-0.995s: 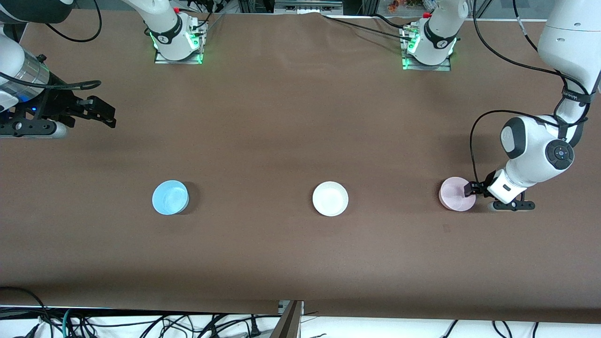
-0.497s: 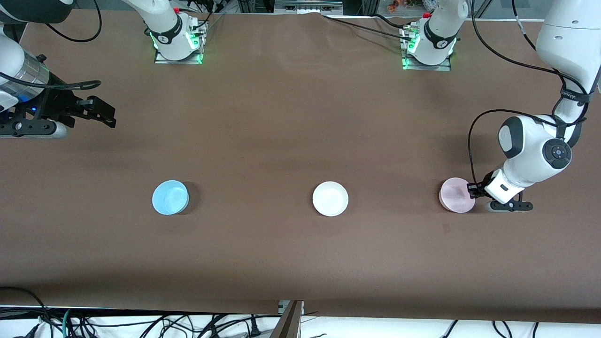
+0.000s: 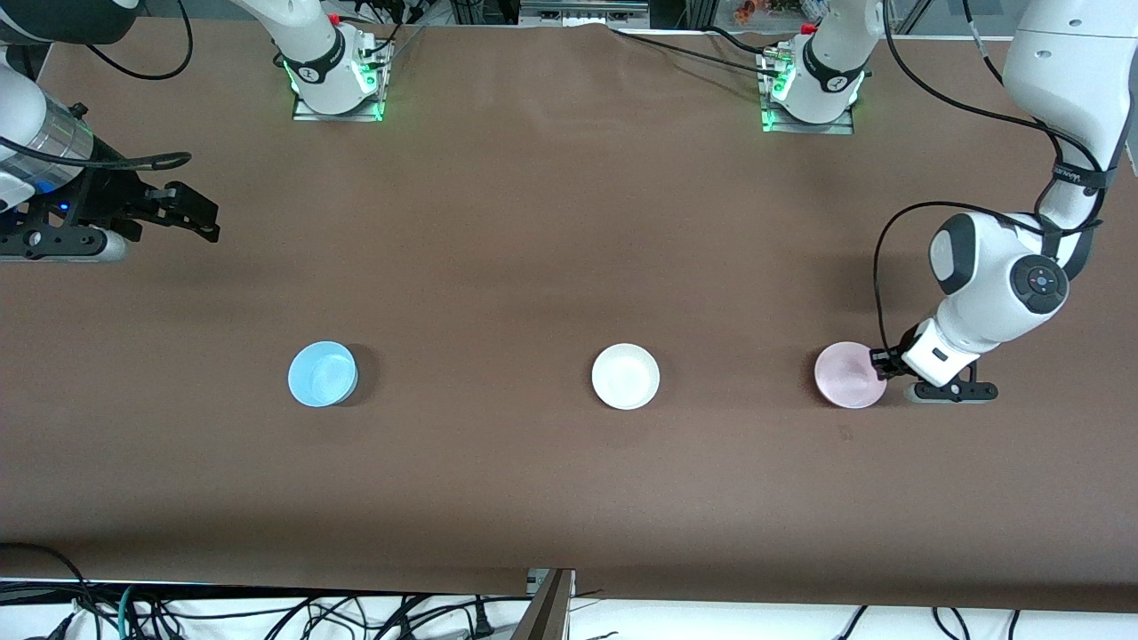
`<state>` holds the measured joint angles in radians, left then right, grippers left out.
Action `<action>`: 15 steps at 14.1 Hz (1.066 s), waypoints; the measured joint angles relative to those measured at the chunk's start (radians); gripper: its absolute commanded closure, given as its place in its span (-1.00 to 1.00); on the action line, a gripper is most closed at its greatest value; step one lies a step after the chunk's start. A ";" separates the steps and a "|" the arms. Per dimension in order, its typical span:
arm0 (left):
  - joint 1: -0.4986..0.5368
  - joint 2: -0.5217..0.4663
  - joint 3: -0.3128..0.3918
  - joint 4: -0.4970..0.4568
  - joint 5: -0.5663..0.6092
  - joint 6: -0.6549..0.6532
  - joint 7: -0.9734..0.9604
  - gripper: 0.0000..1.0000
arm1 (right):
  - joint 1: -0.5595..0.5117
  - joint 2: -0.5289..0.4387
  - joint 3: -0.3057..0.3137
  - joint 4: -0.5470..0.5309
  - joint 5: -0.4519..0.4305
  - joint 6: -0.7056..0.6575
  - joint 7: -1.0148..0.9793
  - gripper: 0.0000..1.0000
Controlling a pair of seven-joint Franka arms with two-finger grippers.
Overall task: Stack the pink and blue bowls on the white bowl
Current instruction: 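Carry the pink bowl with the left gripper onto the white bowl, then lower the pink bowl into the white bowl while the right gripper reaches the blue bowl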
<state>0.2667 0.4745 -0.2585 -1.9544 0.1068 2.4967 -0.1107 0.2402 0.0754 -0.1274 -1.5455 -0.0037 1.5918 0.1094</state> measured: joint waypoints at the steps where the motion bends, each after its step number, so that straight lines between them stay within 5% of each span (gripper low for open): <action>1: -0.006 -0.011 -0.034 0.011 0.000 -0.024 -0.074 1.00 | 0.000 0.000 0.000 0.000 0.000 0.000 0.000 -1.00; 6: -0.054 -0.034 -0.221 0.095 0.001 -0.129 -0.506 1.00 | 0.000 0.000 0.000 0.000 0.000 0.001 0.000 -1.00; 15: -0.349 0.083 -0.211 0.202 0.012 -0.129 -0.979 1.00 | -0.002 0.049 -0.005 -0.003 0.000 0.040 0.000 -1.00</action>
<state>-0.0827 0.5572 -0.4692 -1.7521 0.1192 2.3679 -1.0901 0.2378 0.1243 -0.1323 -1.5489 -0.0037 1.6321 0.1092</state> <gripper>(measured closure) 0.978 0.000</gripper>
